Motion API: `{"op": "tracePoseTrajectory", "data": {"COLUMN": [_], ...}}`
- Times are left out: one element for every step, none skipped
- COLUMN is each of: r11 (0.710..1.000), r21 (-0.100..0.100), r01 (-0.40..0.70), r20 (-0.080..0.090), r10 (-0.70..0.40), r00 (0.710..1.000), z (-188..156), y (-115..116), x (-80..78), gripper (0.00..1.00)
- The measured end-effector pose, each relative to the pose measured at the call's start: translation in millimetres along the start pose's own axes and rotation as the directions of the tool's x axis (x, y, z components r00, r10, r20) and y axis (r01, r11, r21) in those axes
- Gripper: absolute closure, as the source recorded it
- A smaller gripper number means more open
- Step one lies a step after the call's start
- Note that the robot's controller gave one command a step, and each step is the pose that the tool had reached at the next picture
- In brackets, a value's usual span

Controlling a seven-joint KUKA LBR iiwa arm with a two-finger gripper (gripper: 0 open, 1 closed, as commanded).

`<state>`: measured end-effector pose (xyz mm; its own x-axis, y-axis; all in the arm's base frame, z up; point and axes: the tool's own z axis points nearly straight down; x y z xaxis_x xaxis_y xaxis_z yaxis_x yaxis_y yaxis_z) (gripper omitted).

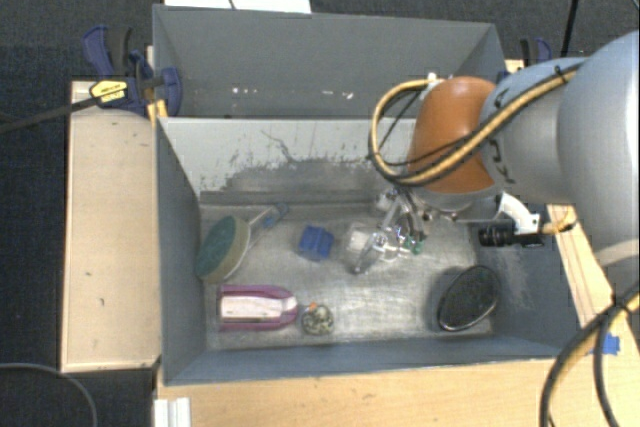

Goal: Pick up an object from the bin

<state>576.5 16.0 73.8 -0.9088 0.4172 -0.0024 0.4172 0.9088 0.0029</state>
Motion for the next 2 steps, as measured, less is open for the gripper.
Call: {"op": "tracePoseTrajectory", "data": {"r11": [1.000,1.000], "r21": [-0.003,-0.001], "r01": [-0.002,-0.001], "r20": [0.009,0.002], "r10": [0.002,0.001], "r00": [1.000,1.000], "z": [-2.6,-4.4], "y": [0.5,1.3], "x": [-3.2,-4.0], "gripper": [1.00,1.00]}}
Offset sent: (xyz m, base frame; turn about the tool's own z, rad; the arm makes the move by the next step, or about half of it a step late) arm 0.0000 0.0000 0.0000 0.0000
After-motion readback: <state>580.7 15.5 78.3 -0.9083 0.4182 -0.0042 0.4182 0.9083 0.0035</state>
